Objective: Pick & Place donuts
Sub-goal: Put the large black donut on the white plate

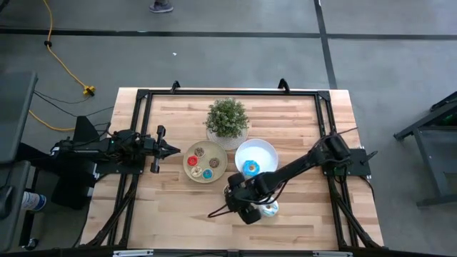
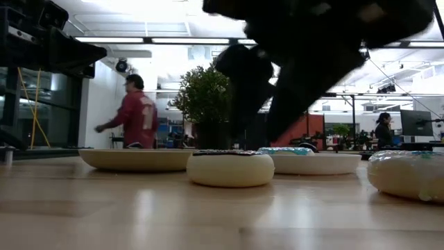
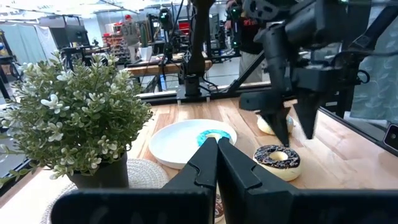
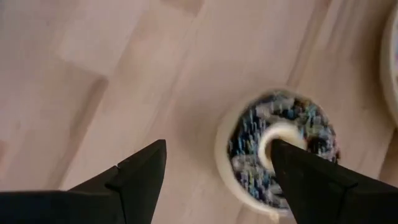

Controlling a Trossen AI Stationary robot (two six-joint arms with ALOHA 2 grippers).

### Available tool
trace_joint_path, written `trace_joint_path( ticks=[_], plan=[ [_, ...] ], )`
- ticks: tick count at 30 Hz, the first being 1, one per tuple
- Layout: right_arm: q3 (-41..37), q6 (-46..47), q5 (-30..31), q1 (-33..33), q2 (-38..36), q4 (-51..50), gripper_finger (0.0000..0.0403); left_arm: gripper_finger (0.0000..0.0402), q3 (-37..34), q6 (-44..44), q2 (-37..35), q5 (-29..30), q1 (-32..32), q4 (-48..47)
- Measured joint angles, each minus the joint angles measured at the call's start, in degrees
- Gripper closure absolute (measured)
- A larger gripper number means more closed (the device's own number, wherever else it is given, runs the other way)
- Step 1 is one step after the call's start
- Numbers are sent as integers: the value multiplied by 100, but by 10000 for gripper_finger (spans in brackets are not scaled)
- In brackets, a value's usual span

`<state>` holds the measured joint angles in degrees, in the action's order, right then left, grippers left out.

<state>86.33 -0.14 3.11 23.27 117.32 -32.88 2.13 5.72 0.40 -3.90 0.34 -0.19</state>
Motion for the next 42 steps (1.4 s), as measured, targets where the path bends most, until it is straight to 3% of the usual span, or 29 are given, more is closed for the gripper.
trace_joint_path(
  ticks=[5,42],
  plan=[
    [375,47,111,-73,193,-393,122,401,0,0,0,-2,0,0],
    [694,-26,-64,-92,578,-820,122,401,0,-1,-2,0,2,-2]
  ],
)
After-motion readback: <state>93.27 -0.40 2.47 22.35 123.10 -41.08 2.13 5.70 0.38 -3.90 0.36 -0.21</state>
